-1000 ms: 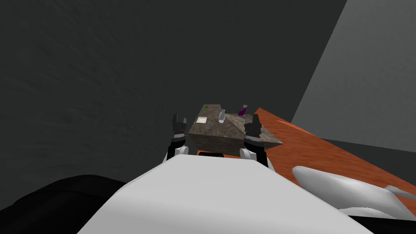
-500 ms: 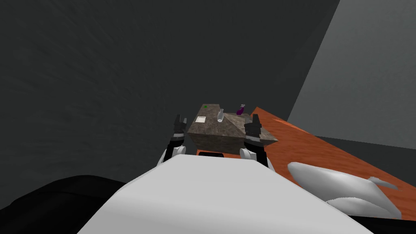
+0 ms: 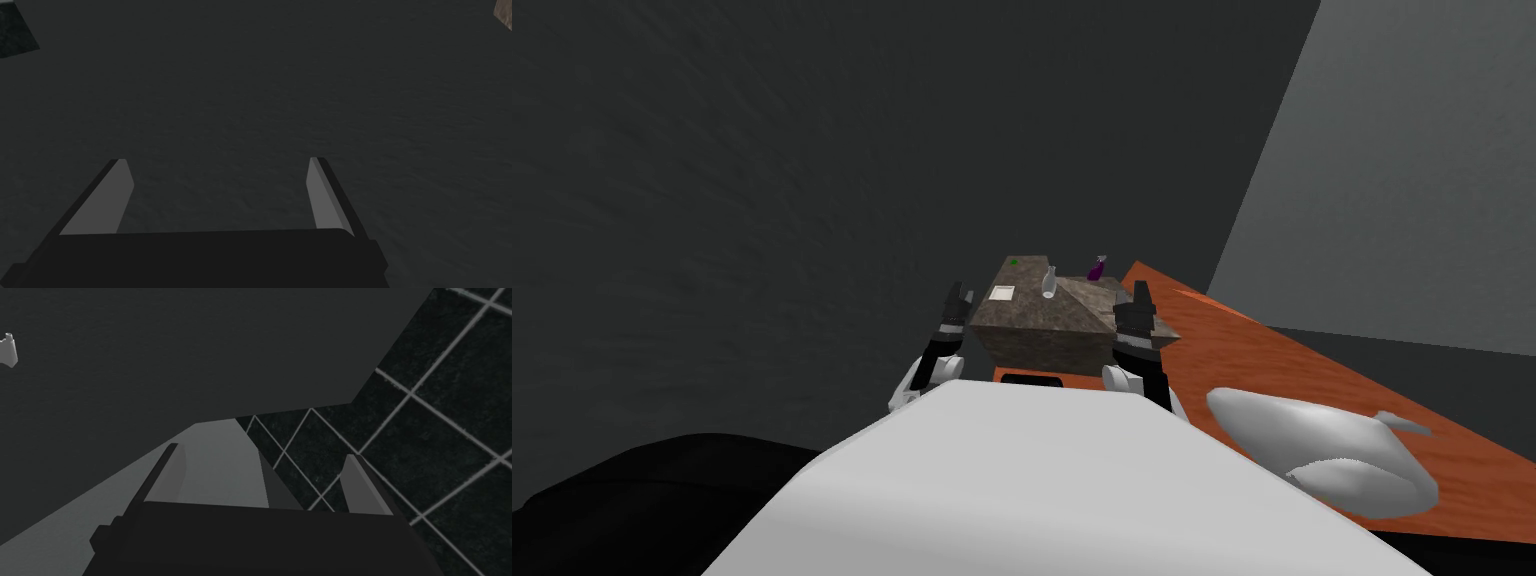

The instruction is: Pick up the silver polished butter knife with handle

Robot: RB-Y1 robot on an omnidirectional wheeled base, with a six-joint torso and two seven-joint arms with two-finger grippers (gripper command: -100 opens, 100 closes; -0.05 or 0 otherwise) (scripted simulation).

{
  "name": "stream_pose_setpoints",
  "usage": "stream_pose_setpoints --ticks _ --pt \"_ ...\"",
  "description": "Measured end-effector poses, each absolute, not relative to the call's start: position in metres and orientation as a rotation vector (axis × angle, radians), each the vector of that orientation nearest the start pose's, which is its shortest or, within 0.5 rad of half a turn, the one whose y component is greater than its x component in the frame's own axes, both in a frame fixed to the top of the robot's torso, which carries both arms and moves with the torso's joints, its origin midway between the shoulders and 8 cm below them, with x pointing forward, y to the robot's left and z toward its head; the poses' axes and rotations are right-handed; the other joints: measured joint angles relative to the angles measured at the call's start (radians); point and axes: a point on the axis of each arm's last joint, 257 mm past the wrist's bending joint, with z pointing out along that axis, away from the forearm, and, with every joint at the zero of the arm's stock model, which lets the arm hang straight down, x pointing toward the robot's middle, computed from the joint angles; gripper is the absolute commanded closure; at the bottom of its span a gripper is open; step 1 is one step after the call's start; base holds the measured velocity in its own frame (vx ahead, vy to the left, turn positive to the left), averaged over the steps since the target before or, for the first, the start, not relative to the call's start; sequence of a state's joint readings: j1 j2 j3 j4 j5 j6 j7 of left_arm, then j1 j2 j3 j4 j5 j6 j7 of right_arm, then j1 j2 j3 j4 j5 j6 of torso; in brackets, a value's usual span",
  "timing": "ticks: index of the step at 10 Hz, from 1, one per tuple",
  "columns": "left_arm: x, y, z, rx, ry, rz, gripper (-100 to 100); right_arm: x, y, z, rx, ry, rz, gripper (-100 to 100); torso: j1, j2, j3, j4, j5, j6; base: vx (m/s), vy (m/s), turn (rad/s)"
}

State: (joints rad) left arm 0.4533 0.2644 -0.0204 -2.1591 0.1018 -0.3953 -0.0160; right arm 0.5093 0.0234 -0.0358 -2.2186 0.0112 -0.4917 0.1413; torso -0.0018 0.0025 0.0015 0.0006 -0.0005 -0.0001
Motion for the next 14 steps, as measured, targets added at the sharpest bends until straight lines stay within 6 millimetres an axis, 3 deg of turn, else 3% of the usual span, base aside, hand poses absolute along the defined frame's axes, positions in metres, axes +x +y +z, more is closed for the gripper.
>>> stream_pose_setpoints --ticks 14 --pt "0.447 0.299 -0.083 -0.563 1.271 -1.131 -100 0.353 -0.297 -0.007 0.67 0.688 1.107 0 0.0 -0.001 -0.001 0.0 0.0 0.0 -0.03 -0.035 -0.091"
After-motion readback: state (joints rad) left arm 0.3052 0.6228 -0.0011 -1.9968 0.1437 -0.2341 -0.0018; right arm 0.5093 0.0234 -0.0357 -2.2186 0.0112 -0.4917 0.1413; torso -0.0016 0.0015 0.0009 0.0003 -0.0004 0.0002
